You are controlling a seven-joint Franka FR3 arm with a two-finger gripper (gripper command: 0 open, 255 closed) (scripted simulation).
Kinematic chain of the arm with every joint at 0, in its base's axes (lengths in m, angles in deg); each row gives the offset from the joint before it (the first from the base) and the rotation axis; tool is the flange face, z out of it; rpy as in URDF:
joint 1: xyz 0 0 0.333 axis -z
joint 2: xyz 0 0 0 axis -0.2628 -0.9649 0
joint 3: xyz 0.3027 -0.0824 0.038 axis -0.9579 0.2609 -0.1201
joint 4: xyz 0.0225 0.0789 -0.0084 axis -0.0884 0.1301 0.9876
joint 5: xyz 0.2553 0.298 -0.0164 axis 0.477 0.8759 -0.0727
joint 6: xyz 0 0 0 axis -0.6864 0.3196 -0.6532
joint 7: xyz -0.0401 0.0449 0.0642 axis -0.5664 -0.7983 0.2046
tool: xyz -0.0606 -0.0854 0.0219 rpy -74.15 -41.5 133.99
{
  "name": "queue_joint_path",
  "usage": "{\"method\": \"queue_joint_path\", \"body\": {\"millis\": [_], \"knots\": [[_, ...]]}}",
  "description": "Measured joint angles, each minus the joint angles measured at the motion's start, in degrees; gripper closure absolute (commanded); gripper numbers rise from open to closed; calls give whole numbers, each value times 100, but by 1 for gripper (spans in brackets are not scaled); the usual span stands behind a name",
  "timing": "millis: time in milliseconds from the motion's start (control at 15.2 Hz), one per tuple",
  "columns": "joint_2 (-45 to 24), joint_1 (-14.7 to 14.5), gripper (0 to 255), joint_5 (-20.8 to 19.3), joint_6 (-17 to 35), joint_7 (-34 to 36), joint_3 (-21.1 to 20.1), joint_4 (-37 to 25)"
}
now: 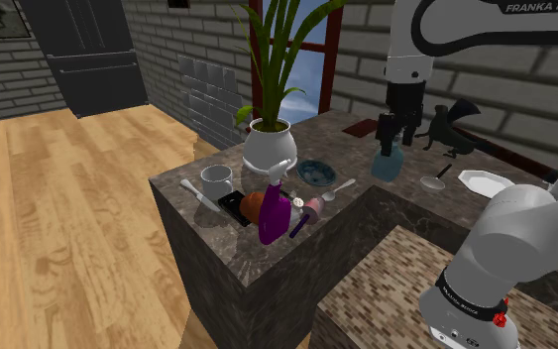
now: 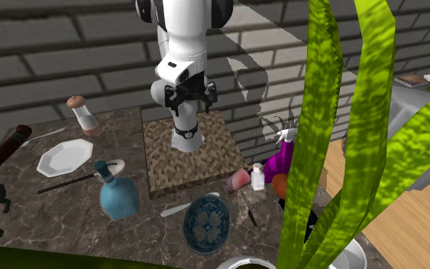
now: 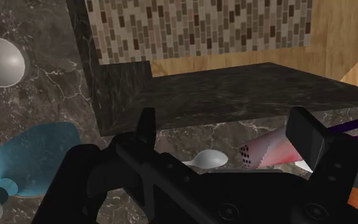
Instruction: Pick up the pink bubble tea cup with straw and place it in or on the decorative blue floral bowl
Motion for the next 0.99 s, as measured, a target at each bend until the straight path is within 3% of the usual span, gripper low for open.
{"method": "queue_joint_path", "body": {"millis": [132,396,990], "knots": [[-34,25,0,68,68,137,-47,37],[-297,188,0,598,619,1238,-428,304],[-1366,559,0,1752,2538,3771,-1285,872]]}}
